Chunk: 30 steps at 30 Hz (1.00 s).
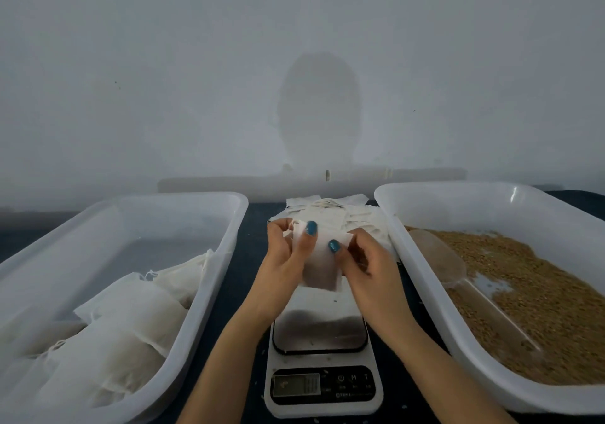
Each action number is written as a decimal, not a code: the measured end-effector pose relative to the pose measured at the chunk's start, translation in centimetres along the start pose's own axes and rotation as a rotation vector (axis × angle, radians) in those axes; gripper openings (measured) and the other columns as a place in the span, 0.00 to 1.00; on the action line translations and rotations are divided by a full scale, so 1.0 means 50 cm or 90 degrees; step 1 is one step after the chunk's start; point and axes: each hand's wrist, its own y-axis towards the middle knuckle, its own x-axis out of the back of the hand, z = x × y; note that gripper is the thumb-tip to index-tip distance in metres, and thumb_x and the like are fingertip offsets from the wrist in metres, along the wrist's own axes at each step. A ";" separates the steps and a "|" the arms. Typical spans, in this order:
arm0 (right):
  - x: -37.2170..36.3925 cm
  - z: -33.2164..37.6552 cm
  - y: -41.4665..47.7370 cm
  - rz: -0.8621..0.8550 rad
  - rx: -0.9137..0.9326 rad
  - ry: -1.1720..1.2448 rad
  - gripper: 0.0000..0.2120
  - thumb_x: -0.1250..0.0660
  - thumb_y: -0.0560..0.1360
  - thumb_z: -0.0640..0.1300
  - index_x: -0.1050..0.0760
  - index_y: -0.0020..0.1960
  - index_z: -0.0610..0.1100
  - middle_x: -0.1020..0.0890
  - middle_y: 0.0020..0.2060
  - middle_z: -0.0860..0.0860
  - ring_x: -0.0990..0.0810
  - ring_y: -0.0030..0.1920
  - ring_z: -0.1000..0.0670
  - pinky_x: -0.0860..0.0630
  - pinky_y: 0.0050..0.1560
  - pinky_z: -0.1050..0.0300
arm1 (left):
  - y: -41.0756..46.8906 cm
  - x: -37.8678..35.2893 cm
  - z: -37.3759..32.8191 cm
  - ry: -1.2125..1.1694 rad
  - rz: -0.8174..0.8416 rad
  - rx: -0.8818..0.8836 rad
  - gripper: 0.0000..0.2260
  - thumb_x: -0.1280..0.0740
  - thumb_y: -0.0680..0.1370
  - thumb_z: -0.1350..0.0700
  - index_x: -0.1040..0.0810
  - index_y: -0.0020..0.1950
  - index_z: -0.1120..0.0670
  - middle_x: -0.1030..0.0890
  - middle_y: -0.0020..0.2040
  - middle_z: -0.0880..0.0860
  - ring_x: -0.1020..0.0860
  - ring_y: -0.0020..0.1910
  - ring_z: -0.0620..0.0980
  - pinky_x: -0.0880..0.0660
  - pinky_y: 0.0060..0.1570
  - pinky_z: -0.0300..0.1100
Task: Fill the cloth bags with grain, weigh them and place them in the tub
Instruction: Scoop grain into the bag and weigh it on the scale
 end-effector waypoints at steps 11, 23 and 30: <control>0.028 -0.025 -0.001 -0.006 -0.003 0.157 0.20 0.35 0.75 0.55 0.25 0.48 0.35 0.22 0.43 0.36 0.23 0.46 0.34 0.23 0.48 0.38 | 0.004 0.028 0.020 0.129 -0.008 -0.188 0.14 0.30 0.75 0.48 0.22 0.47 0.60 0.20 0.41 0.61 0.23 0.41 0.66 0.23 0.38 0.59; 0.014 -0.078 -0.016 0.072 -0.003 -0.153 0.03 0.32 0.78 0.49 0.26 0.47 0.56 0.22 0.45 0.55 0.26 0.47 0.63 0.33 0.45 0.75 | 0.029 0.075 0.092 0.377 0.070 -0.115 0.03 0.30 0.75 0.46 0.24 0.46 0.39 0.18 0.42 0.41 0.20 0.41 0.41 0.22 0.42 0.37; 0.015 -0.091 -0.016 0.064 0.010 -0.174 0.04 0.33 0.78 0.51 0.24 0.53 0.56 0.20 0.48 0.59 0.27 0.52 0.64 0.32 0.48 0.74 | 0.030 0.072 0.100 0.404 0.048 -0.103 0.07 0.31 0.75 0.41 0.28 0.49 0.35 0.21 0.46 0.36 0.22 0.43 0.38 0.26 0.41 0.31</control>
